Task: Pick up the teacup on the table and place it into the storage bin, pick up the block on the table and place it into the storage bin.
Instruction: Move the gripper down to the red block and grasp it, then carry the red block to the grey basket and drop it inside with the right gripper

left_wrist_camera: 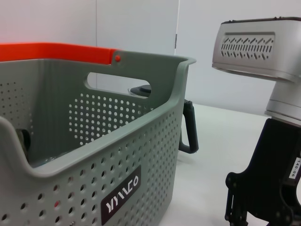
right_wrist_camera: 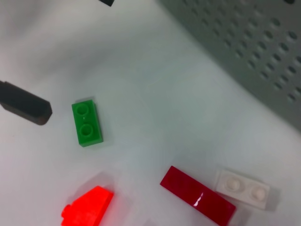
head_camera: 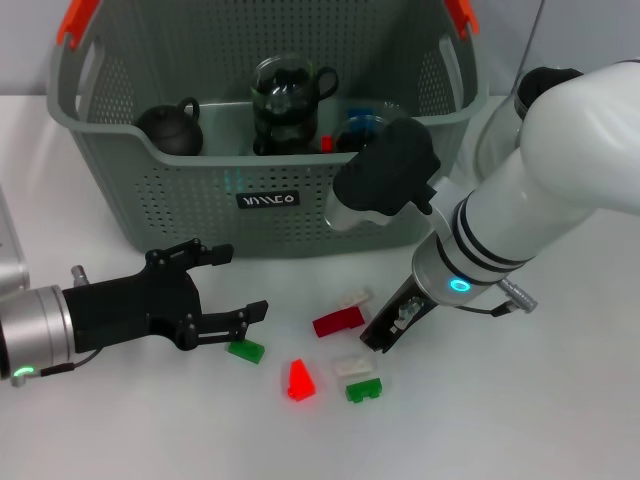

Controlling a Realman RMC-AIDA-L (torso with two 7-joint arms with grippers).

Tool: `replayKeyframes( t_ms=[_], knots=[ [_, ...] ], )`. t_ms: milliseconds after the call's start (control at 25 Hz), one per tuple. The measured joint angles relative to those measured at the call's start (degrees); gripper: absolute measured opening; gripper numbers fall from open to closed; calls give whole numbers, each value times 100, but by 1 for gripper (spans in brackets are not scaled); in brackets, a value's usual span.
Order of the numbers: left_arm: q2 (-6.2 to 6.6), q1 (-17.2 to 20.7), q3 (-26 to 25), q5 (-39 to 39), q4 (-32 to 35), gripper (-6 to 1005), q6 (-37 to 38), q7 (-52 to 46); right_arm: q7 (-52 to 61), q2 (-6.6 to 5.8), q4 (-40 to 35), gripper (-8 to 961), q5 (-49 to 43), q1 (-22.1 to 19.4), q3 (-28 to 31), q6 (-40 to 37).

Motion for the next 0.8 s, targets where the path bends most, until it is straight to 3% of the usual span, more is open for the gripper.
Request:
replayKeyframes(
  t_ms=[240, 360, 640, 720, 800],
  knots=[
    [-1, 16, 0, 0, 4, 876, 0, 0, 8, -25, -355, 205, -23, -167, -26, -29],
    [-2, 31, -24, 5, 21, 876, 34, 0, 28, -69, -1017, 205, -134, -437, 148, -334],
    [-10, 102, -149, 35, 40, 876, 78, 33, -73, -80, -3369, 204, -309, -1053, 1383, -2135],
    [-18, 112, -150, 25, 45, 876, 79, 51, -148, -78, -4267, 204, 57, -894, 2183, -2740],
    [-26, 115, -150, 14, 45, 876, 80, 57, -192, -76, -4450, 204, 255, -749, 2483, -2862]
  ],
)
